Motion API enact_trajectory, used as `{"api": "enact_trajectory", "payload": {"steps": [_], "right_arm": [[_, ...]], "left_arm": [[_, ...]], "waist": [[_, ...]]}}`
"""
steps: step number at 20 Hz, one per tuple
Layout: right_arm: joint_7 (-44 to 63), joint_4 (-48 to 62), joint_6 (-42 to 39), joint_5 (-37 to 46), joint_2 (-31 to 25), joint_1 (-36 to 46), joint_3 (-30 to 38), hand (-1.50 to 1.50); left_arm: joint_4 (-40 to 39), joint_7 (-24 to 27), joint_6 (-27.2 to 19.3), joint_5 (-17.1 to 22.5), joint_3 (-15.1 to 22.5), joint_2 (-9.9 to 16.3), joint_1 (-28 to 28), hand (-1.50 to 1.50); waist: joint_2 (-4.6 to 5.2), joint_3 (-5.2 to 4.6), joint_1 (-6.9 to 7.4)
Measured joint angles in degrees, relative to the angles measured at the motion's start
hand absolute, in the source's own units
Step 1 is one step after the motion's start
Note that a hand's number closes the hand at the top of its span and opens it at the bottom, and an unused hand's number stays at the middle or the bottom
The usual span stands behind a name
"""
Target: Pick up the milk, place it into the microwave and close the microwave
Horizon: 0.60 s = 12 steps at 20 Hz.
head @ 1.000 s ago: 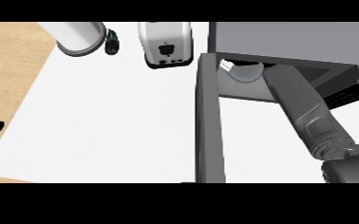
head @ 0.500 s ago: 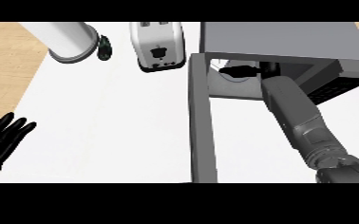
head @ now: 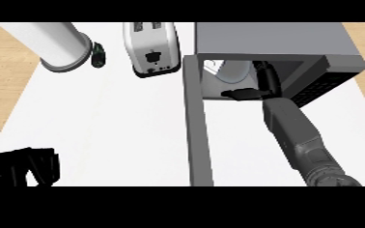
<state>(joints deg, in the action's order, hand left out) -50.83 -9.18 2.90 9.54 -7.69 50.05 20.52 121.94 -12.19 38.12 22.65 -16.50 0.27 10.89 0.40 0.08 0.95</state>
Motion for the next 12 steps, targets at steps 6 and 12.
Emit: {"api": "enact_trajectory", "payload": {"steps": [6, 12], "right_arm": [[-2.2, -4.8, -3.9, -0.9, 1.5, -8.0, -1.5, -1.5], [-1.4, -14.3, -5.7, -1.3, 3.0, -17.4, -4.5, -1.5]], "left_arm": [[0.5, -2.2, -4.0, -2.1, 6.0, -0.2, -0.9, 1.5], [-0.5, -1.8, -6.2, -7.4, 12.9, -0.2, -2.6, 1.5]], "waist": [[-0.52, -0.08, -1.21], [-0.94, -0.15, -2.28]]}}
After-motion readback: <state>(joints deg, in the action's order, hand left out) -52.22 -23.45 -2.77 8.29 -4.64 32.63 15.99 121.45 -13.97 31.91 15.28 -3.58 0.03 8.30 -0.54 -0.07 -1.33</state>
